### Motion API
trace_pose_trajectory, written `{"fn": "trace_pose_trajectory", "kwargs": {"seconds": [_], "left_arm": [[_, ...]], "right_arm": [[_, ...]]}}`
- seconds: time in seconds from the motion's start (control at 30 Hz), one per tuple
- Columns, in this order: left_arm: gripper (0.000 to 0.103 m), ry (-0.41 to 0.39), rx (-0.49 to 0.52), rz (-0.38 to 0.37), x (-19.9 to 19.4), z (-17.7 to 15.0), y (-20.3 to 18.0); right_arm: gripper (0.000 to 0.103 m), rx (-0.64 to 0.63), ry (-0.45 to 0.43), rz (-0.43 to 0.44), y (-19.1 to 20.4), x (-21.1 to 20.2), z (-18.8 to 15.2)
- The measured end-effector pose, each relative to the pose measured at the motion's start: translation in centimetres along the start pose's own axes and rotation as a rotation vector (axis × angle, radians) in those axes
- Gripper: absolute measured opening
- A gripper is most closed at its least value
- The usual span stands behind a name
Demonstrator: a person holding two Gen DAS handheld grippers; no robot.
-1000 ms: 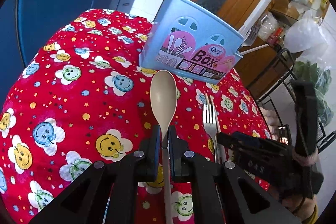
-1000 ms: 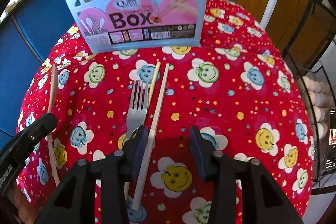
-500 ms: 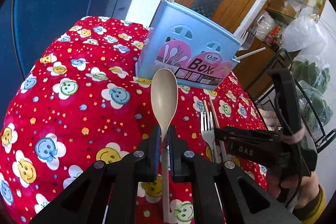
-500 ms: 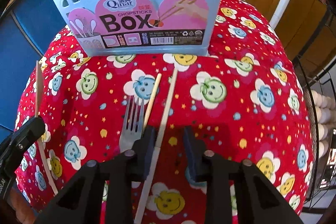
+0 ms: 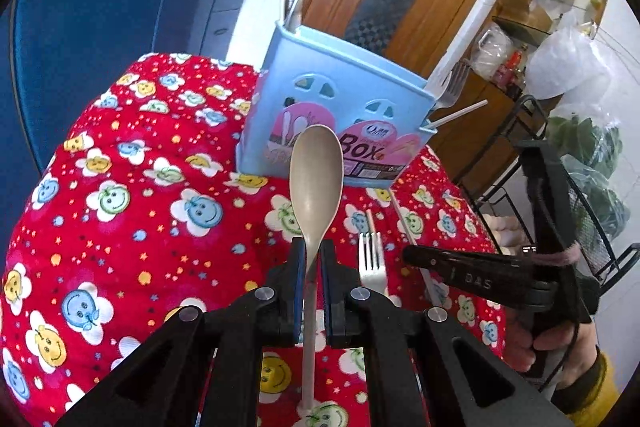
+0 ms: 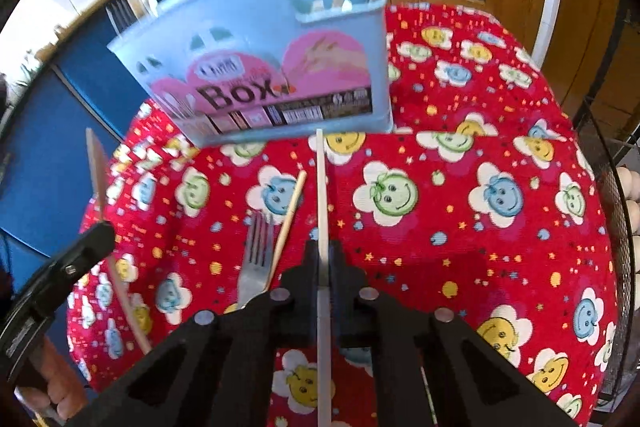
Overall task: Organize utensils
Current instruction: 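Grasp a wooden chopstick with the right tool while the left tool holds the spoon, then lift the spoon and chopstick with both tools and carry them over the blue holder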
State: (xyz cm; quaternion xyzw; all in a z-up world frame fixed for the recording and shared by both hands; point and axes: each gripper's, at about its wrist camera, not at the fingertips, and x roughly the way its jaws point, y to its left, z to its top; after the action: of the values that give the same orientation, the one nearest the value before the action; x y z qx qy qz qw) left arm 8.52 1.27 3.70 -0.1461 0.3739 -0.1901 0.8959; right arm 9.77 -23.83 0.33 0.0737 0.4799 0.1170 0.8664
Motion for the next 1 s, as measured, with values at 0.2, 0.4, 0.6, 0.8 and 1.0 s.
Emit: {"fn": "trace_pose_trajectory", "kwargs": {"seconds": [0.2, 0.4, 0.6, 0.8, 1.0], "left_arm": [[0.007, -0.044, 0.022, -0.009, -0.6, 0.5, -1.2], [0.007, -0.106, 0.039, -0.013, -1.8, 1.3, -2.4], [0.007, -0.156, 0.060, -0.003, -2.9, 2.3, -3.0], [0.007, -0.199, 0.089, 0.006, -3.7, 3.7, -3.7], [0.007, -0.248, 0.114, 0.028, -4.5, 5.7, -4.6]], "right_arm": [[0.006, 0.013, -0.116, 0.079, 0.1, -3.1, -1.0], [0.006, 0.002, -0.237, 0.107, -0.1, -6.0, -0.9], [0.006, -0.033, -0.338, 0.087, 0.3, -8.2, -0.7], [0.006, -0.042, -0.394, 0.086, 0.3, -9.3, 0.1], [0.006, -0.041, -0.428, 0.085, 0.1, -9.8, 1.0]]}}
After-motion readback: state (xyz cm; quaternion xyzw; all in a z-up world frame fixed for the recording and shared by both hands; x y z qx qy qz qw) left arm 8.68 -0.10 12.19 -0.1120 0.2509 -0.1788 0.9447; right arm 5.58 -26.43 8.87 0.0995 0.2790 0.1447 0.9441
